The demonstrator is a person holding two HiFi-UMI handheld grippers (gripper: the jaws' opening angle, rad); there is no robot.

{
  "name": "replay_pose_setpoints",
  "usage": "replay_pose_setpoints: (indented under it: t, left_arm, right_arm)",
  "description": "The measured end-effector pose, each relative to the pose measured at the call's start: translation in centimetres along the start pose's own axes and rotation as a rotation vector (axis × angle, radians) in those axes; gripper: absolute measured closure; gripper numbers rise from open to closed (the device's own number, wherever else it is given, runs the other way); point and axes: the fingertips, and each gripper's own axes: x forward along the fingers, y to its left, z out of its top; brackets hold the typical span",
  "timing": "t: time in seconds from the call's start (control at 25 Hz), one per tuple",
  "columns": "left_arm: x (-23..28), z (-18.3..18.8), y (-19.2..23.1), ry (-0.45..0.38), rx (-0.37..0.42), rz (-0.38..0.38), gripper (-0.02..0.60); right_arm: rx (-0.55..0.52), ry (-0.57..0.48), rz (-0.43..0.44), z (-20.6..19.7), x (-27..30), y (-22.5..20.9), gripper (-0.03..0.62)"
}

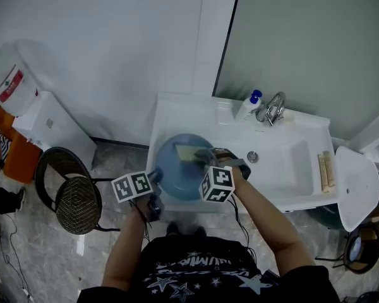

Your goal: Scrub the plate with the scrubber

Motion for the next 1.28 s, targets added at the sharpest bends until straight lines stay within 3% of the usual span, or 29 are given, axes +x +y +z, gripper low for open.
replay_pose_setpoints:
  t: [0.44, 0.76, 1.28]
  left_arm:
    - [-0.4, 0.2, -1.5, -0.018, 0.023, -0.034, 0.54]
    - [-0.7, 0.5, -0.5, -0.014, 0.012, -0.018, 0.537]
    - [-0.2, 0.5, 0.3, -0.006, -0.03, -0.009, 0.534]
  right_arm:
    - [0.024, 0.08, 0.002, 0.2, 2.3, 0.6, 0.523]
    - [0.036, 0.045, 0.14, 1.6, 1.4, 4.5, 0.523]
    - [0.001, -0.008, 0.287, 2.3, -0.8, 10.5, 0.522]
